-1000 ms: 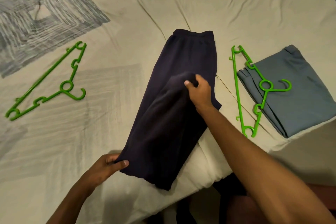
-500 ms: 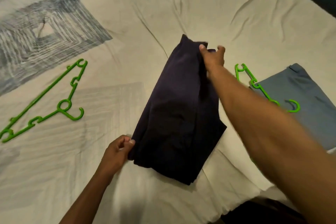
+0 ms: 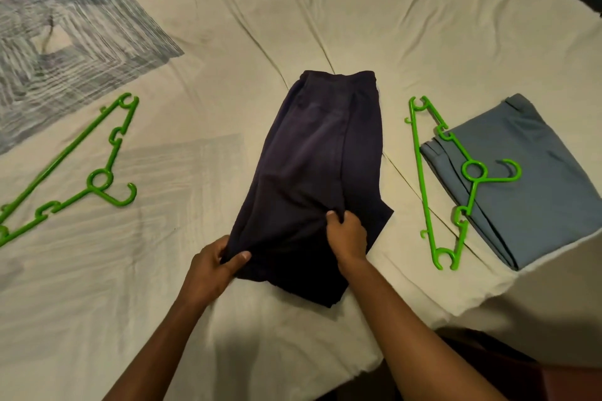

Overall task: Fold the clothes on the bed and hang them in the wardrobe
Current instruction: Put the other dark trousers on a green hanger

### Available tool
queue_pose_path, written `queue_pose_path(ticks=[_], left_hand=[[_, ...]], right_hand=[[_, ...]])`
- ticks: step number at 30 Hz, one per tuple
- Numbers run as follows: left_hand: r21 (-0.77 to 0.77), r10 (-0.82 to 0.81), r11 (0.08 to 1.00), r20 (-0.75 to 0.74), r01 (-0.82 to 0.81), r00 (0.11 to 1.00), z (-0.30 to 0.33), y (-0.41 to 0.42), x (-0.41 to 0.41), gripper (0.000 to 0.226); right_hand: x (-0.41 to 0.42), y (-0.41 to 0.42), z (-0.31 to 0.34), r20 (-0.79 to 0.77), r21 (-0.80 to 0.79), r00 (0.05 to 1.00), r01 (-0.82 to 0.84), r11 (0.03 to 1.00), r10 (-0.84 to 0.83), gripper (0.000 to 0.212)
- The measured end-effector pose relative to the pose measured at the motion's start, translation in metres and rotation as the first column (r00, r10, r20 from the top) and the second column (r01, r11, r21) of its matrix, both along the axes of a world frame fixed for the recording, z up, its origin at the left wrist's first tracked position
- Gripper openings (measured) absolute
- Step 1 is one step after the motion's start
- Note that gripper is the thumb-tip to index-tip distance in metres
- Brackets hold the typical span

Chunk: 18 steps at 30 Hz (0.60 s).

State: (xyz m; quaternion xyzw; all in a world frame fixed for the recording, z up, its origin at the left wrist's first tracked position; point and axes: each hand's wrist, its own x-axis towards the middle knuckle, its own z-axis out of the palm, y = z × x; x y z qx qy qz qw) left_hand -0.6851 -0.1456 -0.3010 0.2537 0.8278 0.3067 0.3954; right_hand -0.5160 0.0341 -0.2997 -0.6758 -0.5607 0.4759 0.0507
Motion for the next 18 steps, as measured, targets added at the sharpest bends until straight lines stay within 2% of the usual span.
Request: queue_pose_path(ticks=[1,3,5,7,9,12,15,18], left_hand=[[0.037,0.0,0.999,-0.014,0.001,1.0,0.003,0.001,0.002,0.003],[0.037,-0.008,0.999,-0.087,0.011,0.996,0.004,-0.001,0.005,0.018],[-0.003,-0.003,1.0,-0.136,0.003,0.991,-0.003,-0.007,0.007,0.021],[-0.019,-0.021,1.0,-0.166,0.018,0.986,-0.01,-0.012,0.01,0.019],[0.006,-0.008,1.0,-0.193,0.01,0.981,-0.014,-0.016,0.011,0.019],[0.056,0.02,0.998,-0.243,-0.007,0.97,-0.015,-0.027,0.012,0.023],[0.015,-0.02,1.0,-0.291,0.025,0.957,-0.021,-0.036,0.01,0.026],[-0.016,-0.008,1.0,-0.338,0.003,0.941,-0.026,-0.037,0.007,0.019]], right_hand=[[0.003,-0.001,0.0,-0.023,0.042,0.998,0.058,0.997,-0.057,0.04],[0.011,-0.01,-0.003,-0.032,0.09,0.994,0.111,0.99,-0.108,0.037],[0.02,-0.025,-0.011,-0.015,0.055,0.992,0.125,0.991,-0.124,0.035],[0.028,-0.038,-0.018,-0.065,-0.006,0.987,0.148,0.989,-0.149,0.037],[0.034,-0.048,-0.02,-0.096,-0.016,0.992,0.084,0.996,-0.085,0.042],[0.049,-0.07,-0.027,-0.042,0.052,0.992,-0.121,0.991,0.123,0.036],[0.06,-0.081,-0.033,0.023,0.103,0.992,-0.125,0.987,0.123,0.035],[0.058,-0.083,-0.03,0.078,0.14,0.991,-0.123,0.982,0.113,0.03]])
